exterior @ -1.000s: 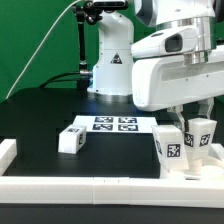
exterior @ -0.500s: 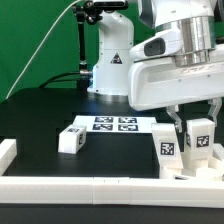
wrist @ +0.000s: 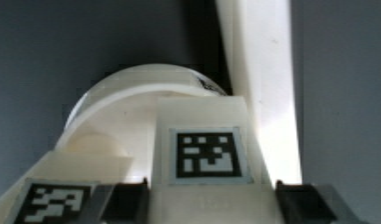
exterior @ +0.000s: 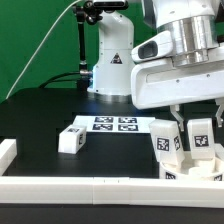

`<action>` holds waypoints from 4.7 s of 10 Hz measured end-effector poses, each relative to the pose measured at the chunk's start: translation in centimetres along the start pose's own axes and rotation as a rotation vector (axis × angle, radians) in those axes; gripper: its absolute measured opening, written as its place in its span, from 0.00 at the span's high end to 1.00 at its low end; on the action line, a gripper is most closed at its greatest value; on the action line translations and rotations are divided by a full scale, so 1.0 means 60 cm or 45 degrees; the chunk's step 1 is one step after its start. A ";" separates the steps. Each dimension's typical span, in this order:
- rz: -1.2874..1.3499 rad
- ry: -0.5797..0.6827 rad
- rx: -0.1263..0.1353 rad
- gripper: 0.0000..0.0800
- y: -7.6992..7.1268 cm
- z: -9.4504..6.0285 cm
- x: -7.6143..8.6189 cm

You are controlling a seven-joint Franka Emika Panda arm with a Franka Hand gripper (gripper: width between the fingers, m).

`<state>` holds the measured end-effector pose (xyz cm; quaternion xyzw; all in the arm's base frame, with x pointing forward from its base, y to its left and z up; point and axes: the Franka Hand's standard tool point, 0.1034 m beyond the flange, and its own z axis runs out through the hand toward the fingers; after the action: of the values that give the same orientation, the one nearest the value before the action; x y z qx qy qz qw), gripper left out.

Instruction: Assemble stool

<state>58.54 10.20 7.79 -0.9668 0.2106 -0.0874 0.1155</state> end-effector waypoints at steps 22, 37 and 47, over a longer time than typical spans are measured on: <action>-1.120 -0.142 -0.056 0.19 -0.066 -0.037 -0.001; -2.977 -0.323 -0.069 0.19 -0.047 -0.018 0.030; -3.148 -0.370 -0.042 0.59 -0.027 -0.006 0.026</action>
Offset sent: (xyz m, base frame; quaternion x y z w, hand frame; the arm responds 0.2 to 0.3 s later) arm 0.0062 0.0143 -0.0058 -0.0258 -0.0062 0.2822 0.9590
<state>60.52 10.92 8.74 -0.5189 -0.8537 -0.0271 -0.0342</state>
